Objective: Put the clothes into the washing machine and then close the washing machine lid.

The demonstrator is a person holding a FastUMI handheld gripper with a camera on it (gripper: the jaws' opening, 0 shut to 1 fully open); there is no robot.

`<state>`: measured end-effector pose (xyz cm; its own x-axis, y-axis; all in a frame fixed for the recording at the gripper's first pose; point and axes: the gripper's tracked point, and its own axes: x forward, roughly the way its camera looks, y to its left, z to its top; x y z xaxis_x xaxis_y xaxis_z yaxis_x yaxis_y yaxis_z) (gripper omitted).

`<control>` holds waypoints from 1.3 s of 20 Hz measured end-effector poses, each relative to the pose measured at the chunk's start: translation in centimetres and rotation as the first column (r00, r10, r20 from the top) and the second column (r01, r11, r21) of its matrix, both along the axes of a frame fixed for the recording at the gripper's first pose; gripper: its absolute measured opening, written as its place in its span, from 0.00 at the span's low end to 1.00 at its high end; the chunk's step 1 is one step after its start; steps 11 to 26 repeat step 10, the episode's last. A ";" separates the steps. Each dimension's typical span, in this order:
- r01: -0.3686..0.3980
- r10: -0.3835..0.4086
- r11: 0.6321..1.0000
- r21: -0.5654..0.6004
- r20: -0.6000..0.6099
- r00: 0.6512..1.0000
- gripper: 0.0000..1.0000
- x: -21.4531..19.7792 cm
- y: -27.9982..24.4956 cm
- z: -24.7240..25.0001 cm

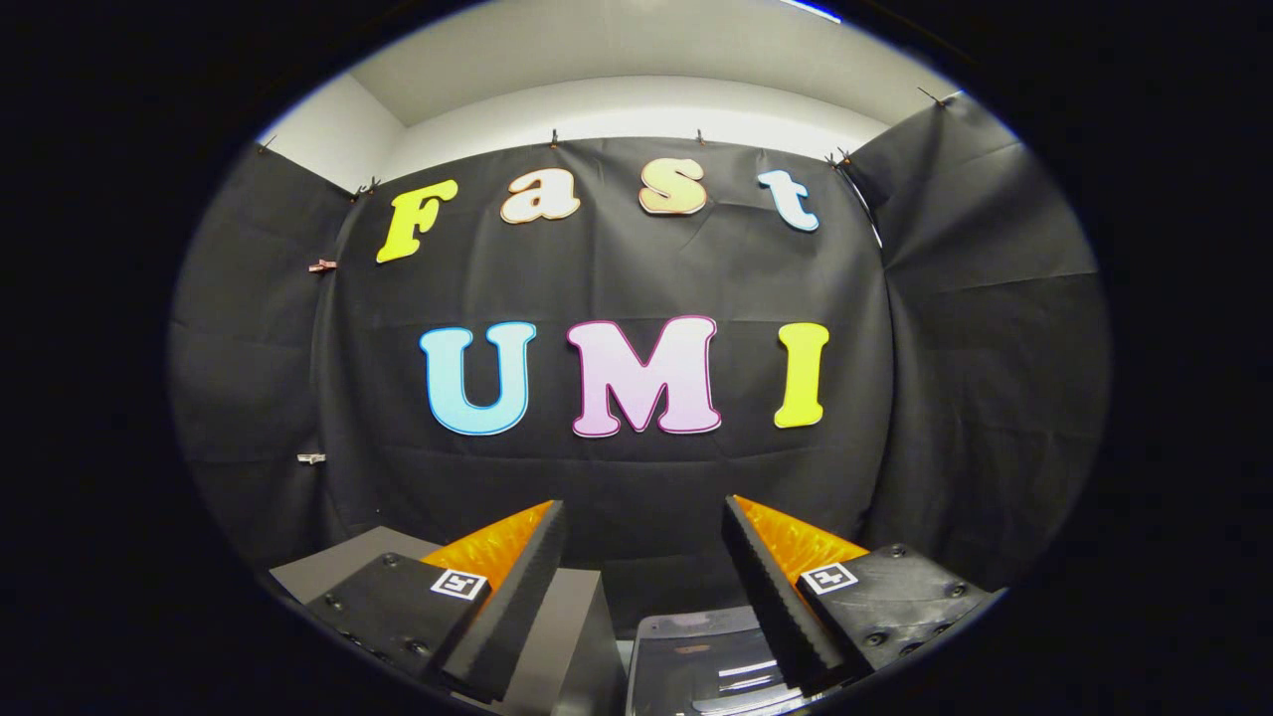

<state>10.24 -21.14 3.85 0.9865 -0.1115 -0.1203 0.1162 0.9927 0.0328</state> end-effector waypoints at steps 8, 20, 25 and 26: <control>-0.010 0.009 1.000 -0.010 -0.034 0.999 0.99 0.7 0.9 -1.1; -0.014 0.014 1.000 -0.011 -0.038 0.999 0.99 1.0 1.2 -1.3; -0.014 0.014 1.000 -0.011 -0.038 0.999 0.99 1.0 1.2 -1.3; -0.014 0.014 1.000 -0.011 -0.038 0.999 0.99 1.0 1.2 -1.3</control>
